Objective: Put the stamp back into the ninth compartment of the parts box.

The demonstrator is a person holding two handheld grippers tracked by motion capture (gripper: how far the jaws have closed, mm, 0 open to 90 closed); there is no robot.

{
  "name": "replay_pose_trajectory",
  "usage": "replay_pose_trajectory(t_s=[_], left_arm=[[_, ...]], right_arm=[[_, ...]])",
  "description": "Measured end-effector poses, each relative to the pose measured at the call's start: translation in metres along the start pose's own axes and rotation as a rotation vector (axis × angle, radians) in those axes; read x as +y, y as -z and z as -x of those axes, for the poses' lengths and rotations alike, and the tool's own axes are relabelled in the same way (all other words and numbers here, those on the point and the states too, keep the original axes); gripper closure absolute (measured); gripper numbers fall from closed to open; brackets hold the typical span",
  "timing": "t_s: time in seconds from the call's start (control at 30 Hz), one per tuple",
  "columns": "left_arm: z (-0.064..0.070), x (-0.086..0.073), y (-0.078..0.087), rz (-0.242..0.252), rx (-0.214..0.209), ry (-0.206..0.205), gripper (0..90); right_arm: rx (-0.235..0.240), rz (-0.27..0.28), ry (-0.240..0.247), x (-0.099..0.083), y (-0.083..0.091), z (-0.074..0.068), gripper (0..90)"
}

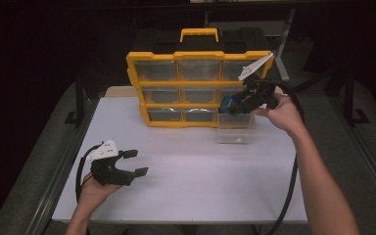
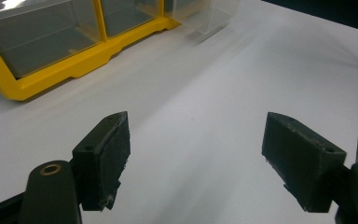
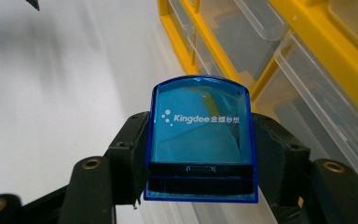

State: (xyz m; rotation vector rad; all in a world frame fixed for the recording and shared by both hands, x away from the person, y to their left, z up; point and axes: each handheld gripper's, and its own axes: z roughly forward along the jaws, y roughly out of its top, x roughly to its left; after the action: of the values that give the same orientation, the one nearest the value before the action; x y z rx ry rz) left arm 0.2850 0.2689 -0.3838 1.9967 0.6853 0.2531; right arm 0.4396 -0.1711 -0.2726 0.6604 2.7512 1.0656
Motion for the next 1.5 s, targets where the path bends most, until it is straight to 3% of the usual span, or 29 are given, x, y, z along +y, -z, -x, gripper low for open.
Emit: replay_pose_trajectory(t_s=[0.83,0.9,1.23,1.5], left_arm=[[-0.001,0.0,0.0,-0.01,-0.001,0.002,23.4],[-0.001,0.0,-0.001,-0.003,0.001,-0.013,23.4],[-0.002,-0.001,-0.001,-0.012,0.001,-0.006,23.5],[-0.001,0.0,0.0,-0.008,-0.001,-0.007,23.6]], right_arm=[[-0.013,-0.02,-0.041,-0.033,-0.003,0.014,40.2],[-0.007,-0.022,-0.04,-0.036,-0.006,0.014,40.2],[-0.009,-0.057,-0.052,-0.046,-0.021,0.016,40.2],[-0.03,-0.081,-0.026,-0.048,-0.03,0.02,40.2]])
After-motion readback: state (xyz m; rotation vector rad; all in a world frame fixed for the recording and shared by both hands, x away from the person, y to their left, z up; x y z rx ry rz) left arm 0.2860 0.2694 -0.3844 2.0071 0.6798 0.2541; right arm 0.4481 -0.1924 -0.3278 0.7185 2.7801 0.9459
